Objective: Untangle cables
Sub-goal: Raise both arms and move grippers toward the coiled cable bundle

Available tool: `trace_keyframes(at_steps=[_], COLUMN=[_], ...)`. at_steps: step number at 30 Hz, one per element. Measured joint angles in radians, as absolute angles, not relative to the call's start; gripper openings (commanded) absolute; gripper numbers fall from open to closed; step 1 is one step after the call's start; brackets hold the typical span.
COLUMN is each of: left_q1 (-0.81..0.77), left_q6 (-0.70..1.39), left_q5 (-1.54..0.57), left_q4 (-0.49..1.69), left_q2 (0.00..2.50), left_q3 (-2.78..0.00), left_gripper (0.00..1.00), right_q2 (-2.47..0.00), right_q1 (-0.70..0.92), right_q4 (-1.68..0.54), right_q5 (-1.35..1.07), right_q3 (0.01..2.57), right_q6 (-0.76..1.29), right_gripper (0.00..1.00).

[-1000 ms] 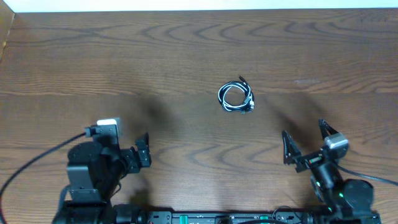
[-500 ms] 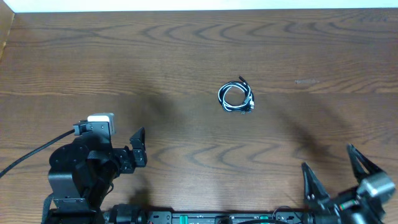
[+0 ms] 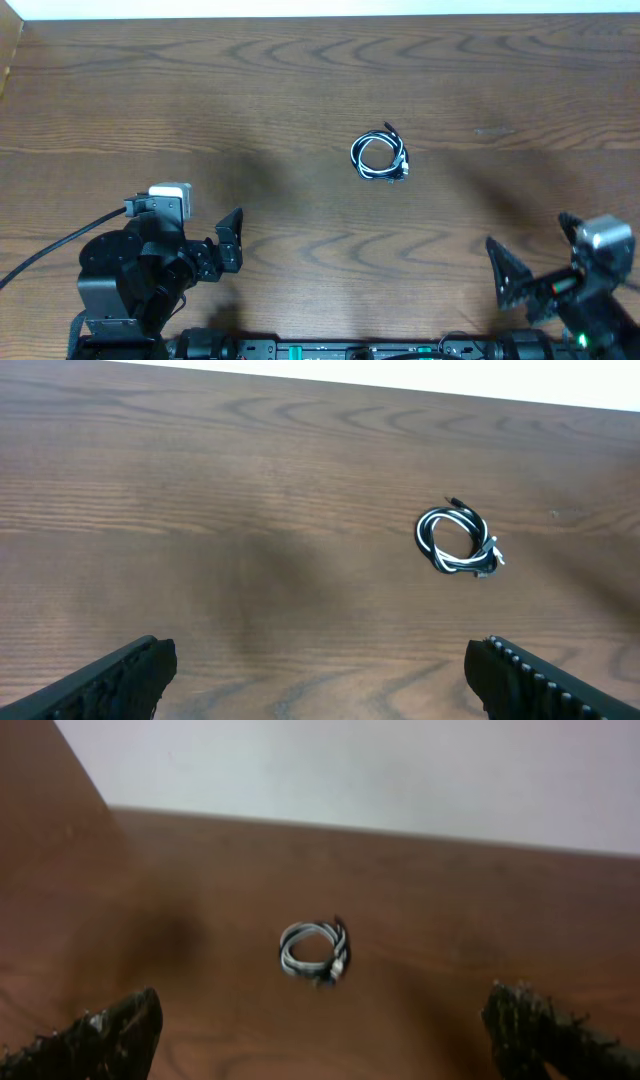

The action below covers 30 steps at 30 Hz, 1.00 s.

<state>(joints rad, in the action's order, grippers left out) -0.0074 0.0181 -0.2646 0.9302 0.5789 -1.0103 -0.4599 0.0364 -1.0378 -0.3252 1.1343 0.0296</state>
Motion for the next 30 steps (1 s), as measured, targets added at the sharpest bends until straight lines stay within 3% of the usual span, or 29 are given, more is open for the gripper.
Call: trace_keyframes(at_steps=[13,24,30], left_q1=[-0.007,-0.007,-0.007], left_q6=[0.027,-0.019,-0.101], left_q5=[-0.265,-0.325,-0.431], left_q4=[0.922,0.92,0.792], left_q2=[0.579,0.579,0.581], left_q3=[-1.01,-1.01,-1.01], left_gripper=[0.98,0.98,0.98], right_q2=[-0.769,-0.794,-0.794], right_q1=[0.036,0.036,0.036], right_q4=[-1.092,-1.069,-1.113], right_q5=[-0.324,-0.334,-0.342], right_q3=[1.193,1.196,1.197], right_q6=[-0.056,-0.063,-0.059], right_gripper=[0.99,0.99,0.99])
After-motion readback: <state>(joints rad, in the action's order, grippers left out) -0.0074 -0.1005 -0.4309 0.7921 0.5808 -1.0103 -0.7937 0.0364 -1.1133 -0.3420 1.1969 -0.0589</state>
